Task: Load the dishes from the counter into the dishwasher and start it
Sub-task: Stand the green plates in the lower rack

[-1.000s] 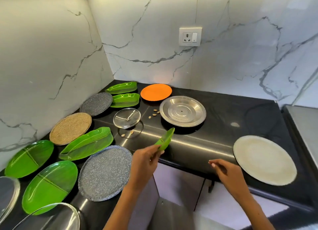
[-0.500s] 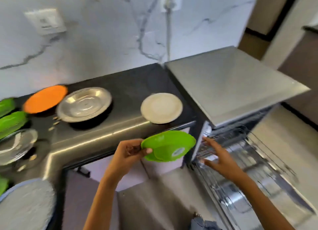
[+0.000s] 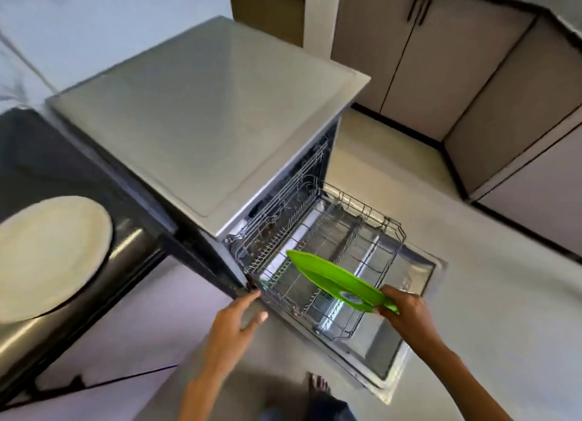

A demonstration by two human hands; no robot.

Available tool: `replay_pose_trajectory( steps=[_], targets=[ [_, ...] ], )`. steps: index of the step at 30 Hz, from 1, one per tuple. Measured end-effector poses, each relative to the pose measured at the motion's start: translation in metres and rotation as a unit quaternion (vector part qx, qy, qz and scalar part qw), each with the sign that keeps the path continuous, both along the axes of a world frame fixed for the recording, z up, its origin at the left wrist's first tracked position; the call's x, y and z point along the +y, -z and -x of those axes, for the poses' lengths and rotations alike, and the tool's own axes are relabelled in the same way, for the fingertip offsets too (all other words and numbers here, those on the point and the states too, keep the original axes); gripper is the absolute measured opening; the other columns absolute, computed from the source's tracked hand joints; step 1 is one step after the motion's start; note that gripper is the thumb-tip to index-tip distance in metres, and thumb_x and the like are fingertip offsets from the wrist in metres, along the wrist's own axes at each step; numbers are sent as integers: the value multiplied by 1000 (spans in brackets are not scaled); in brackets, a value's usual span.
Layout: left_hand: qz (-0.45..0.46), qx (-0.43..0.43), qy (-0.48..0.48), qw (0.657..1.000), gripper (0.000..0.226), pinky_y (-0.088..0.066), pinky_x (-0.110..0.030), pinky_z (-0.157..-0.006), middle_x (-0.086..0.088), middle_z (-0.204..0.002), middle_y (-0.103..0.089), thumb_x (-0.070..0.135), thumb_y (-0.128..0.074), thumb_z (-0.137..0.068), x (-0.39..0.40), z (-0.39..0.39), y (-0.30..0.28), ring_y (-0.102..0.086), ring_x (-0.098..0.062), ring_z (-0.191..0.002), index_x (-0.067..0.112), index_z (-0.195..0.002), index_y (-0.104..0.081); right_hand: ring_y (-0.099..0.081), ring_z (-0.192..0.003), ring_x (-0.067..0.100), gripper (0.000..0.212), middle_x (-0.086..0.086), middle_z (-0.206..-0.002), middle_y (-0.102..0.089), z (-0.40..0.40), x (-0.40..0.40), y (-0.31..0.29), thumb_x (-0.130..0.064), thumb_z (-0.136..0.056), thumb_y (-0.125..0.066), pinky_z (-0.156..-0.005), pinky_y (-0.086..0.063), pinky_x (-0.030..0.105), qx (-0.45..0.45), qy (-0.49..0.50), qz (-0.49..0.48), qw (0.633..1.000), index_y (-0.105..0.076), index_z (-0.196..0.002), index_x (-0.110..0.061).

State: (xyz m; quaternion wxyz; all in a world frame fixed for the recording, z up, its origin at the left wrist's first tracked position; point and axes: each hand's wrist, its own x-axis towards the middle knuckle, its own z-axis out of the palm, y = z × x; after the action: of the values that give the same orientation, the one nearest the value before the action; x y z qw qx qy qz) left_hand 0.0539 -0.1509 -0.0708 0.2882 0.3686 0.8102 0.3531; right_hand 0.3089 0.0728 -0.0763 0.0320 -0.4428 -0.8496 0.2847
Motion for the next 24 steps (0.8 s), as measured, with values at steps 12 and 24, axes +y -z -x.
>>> replay_pose_trajectory(
  steps=[12,24],
  targets=[
    [147,269,235,922,51,-53,-40,-82,-9,-119,-64,46,-62,-74,93,3,277,-62,-25,-110,11,-110,-70,-64,-76,33,20,7,-73,-68,93,42,214,-26,-73,-76,-58,-42,33,-25,0,31,999,-68,-90,-23],
    [263,287,313,866,61,-31,-44,-99,-11,-118,-65,43,-63,-62,82,14,371,-63,-26,-108,7,-110,-70,-58,-109,27,38,4,-118,-62,199,54,315,-30,-85,-61,-80,-46,33,-113,-133,101,979,-53,-123,-30]
  ],
)
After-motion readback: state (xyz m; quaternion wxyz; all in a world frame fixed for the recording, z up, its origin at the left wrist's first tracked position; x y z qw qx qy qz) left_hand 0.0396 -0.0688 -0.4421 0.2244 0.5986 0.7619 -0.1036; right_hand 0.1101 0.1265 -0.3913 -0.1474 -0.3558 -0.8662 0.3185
